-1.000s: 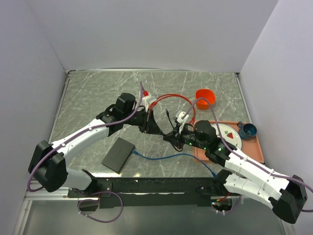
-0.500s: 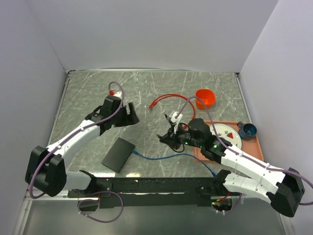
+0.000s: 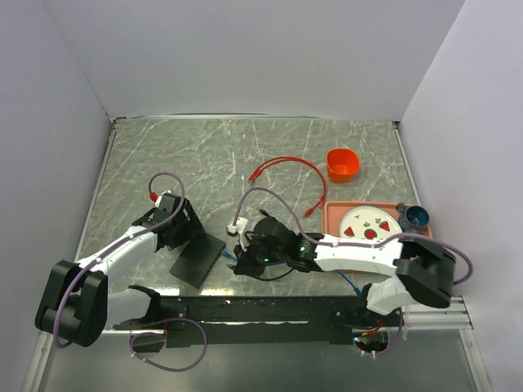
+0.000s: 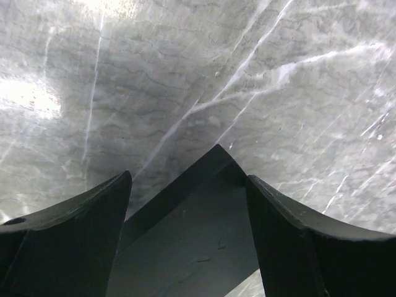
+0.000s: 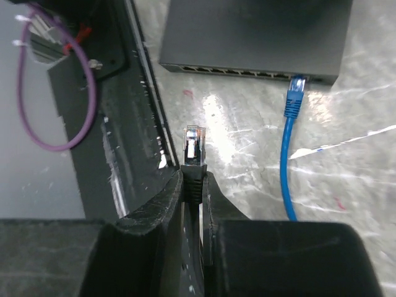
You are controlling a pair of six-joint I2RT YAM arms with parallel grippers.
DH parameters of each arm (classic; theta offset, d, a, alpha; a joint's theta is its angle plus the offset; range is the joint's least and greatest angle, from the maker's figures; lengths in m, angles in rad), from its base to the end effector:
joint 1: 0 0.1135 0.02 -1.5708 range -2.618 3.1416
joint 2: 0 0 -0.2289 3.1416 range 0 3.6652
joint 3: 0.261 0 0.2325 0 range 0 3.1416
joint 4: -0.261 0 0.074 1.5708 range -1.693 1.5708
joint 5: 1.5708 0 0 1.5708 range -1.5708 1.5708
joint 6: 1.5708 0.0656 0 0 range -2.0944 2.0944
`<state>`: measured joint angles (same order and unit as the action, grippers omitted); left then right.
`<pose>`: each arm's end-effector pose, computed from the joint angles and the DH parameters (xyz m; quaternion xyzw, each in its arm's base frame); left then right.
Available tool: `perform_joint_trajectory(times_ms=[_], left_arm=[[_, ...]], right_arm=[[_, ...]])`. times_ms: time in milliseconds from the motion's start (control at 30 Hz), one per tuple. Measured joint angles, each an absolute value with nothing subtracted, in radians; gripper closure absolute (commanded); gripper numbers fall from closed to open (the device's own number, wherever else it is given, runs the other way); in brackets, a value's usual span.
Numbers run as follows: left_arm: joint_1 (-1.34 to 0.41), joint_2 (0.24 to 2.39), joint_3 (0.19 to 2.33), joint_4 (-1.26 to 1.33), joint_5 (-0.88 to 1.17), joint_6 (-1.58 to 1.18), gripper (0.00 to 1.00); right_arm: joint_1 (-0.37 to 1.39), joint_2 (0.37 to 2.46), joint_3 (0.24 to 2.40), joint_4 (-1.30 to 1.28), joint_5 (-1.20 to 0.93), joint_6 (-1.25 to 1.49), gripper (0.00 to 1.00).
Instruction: Insert the plug into the switch port
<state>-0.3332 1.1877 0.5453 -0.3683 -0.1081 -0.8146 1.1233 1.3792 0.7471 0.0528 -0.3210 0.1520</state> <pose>0.2142 -0.0666 0.1213 -0.2433 0.9284 -0.1062 0.2600 0.1142 0.2858 0.1793 -0.4725 0.7324 0.3925 0.2936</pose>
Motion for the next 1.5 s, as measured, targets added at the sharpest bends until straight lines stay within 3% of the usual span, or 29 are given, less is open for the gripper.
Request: perform_joint_trajectory(times_ms=[500,1500], left_arm=[[-0.331,1.176,0.493,-0.255,-0.076,-0.849,0.22],[-0.327,1.156,0.450,-0.165,0.015,-0.855,0.22]], right_arm=[[1.172,1.687,0.855,0.137,-0.228,0.298,1.00],[1.216,1.803,0.903,0.188,0.017,0.461,1.00]])
